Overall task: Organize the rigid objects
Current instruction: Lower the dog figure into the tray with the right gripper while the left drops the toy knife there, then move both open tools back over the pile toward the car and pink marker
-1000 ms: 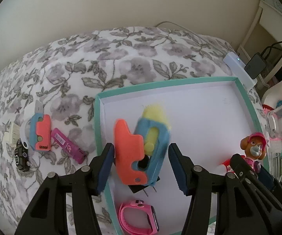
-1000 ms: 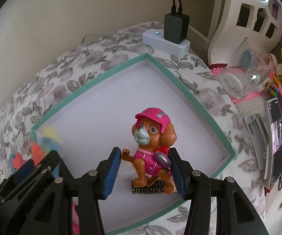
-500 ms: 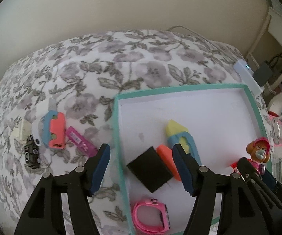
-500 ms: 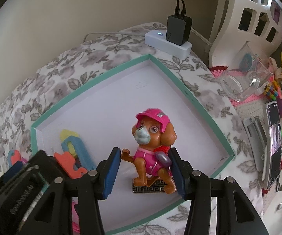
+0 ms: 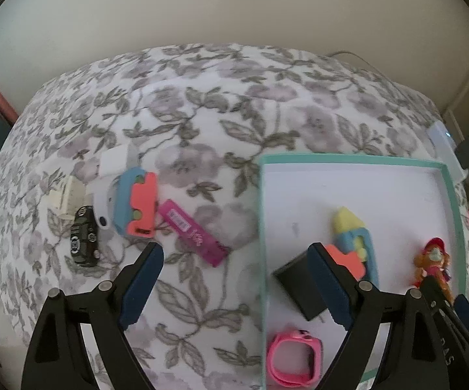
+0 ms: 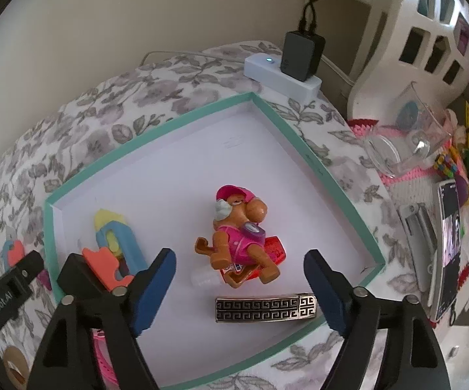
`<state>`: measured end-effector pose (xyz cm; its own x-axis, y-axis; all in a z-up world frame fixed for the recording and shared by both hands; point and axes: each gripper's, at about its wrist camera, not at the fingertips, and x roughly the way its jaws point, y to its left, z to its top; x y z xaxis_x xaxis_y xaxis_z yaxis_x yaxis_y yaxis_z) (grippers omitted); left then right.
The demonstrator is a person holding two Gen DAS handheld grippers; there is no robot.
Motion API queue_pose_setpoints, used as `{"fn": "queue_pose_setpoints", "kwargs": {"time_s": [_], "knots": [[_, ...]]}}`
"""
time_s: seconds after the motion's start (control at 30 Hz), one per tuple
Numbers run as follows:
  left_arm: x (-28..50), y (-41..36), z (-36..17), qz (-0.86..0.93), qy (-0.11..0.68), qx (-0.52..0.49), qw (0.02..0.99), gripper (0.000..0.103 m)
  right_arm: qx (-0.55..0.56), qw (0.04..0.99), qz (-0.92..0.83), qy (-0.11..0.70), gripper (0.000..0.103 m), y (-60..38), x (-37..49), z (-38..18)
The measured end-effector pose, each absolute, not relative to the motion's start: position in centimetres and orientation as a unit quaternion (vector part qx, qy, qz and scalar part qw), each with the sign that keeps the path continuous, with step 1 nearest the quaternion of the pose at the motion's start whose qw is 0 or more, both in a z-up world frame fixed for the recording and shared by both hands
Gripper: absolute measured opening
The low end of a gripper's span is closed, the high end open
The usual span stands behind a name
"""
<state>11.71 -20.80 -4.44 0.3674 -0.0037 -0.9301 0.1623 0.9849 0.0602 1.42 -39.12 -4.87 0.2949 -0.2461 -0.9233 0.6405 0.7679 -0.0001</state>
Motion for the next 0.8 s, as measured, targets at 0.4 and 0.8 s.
{"fn": "queue_pose_setpoints", "kwargs": {"time_s": [0.4, 0.8], "knots": [[12.8, -17.7, -5.4, -0.018, 0.582, 0.040, 0.812, 0.091, 0.184, 0.791, -0.272, 0.517, 0.103, -38.3, 1.7, -4.9], [13.5, -15.9, -5.6, -0.002, 0.590, 0.050, 0.806, 0.091, 0.181, 0.793, -0.253, 0.523, 0.103, -37.1, 2.2, -5.5]]}}
